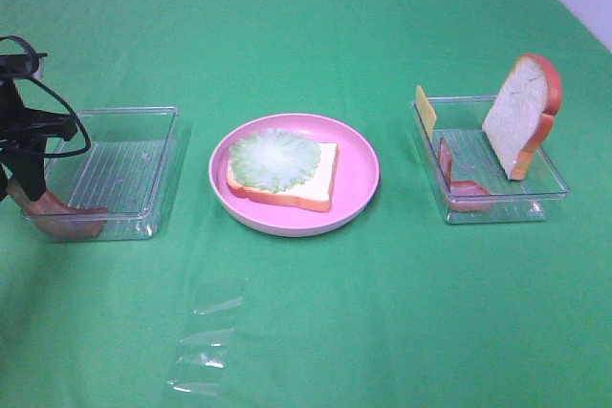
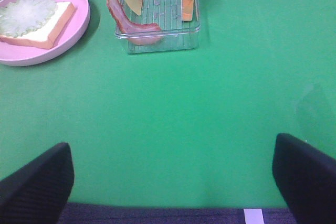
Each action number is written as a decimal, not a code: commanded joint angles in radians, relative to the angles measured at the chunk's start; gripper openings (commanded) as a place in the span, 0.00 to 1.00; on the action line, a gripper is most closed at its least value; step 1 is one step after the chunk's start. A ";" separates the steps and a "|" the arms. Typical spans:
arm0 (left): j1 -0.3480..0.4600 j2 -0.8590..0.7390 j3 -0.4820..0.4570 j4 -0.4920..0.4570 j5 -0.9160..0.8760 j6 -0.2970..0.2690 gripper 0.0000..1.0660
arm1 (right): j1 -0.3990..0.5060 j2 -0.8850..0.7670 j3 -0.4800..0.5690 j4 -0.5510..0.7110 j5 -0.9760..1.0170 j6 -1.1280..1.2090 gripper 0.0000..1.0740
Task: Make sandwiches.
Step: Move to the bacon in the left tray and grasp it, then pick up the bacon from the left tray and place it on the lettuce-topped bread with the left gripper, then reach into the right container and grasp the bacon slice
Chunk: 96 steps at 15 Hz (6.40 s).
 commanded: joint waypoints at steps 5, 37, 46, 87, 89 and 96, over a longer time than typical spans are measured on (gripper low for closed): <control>-0.002 0.003 0.002 0.013 0.004 0.002 0.00 | -0.006 -0.026 0.001 -0.003 -0.007 -0.007 0.91; -0.488 0.243 -0.522 -0.460 -0.033 0.066 0.00 | -0.006 -0.026 0.001 -0.003 -0.007 -0.007 0.91; -0.487 0.261 -0.522 -0.083 -0.084 0.006 0.00 | -0.006 -0.026 0.001 -0.003 -0.007 -0.007 0.91; -0.001 -0.151 -0.290 0.064 0.144 -0.008 0.94 | -0.006 -0.026 0.001 -0.002 -0.007 -0.007 0.91; -0.001 -0.318 -0.100 0.060 0.082 -0.004 0.94 | -0.006 -0.026 0.001 -0.002 -0.007 -0.007 0.91; -0.001 -1.105 0.532 0.053 -0.005 -0.005 0.94 | -0.006 -0.026 0.001 -0.003 -0.007 -0.007 0.91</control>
